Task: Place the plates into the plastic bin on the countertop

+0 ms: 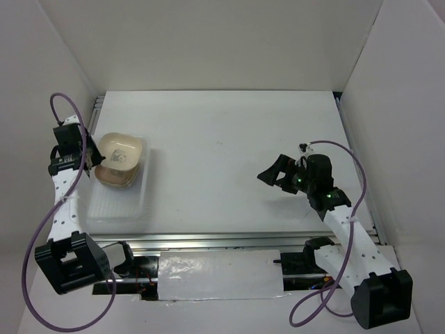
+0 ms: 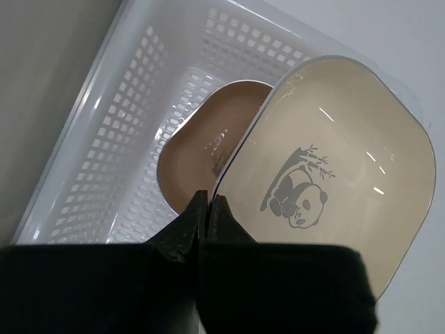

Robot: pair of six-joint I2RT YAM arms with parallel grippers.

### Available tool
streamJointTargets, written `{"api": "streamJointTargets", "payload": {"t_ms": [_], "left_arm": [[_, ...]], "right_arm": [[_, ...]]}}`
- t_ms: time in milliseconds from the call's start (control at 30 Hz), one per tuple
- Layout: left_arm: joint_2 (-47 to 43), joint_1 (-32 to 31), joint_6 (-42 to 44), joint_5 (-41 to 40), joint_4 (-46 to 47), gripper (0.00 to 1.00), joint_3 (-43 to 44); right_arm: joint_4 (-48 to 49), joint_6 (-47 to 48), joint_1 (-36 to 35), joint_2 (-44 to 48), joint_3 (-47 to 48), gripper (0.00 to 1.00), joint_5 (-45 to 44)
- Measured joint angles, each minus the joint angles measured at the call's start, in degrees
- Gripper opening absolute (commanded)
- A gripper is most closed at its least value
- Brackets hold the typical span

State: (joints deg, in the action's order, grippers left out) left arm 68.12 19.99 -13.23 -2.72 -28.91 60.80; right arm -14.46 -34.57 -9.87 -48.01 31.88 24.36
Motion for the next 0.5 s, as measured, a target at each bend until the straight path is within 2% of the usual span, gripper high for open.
{"api": "streamJointTargets", "payload": {"t_ms": [67,133,267,367,467,500], "left_arm": [[-1.09,1.14,0.04,-0.17,0.87,0.01,-1.2],[-1.05,2.29,0.0,-0.17,1.44,0.11,-1.36],[0.42,4.22,-0.59,0.17,3.19,0.17,-1.31],[1.6,5.05,-0.9,0.11,3.56,0.31,-1.18],[1.84,5.33,-1.7,-0.04,3.63,0.39,-0.87],[1.73,5.33,-1.92,-0.2,3.67,0.46,-0.74]], "right_arm": [[-0.63,0.0,-0.42,0.39,0.04,1.0,-0.31],[-1.11,0.0,-0.87,1.05,0.04,1.0,-0.61],[-1.27,0.17,-1.64,1.66,0.04,1.0,-0.83],[-1.38,0.2,-1.9,1.64,0.07,1.0,-1.2],[-1.38,0.17,-2.03,1.62,0.04,1.0,-1.31],[-1.36,0.15,-2.1,1.6,0.04,1.0,-1.33]]}}
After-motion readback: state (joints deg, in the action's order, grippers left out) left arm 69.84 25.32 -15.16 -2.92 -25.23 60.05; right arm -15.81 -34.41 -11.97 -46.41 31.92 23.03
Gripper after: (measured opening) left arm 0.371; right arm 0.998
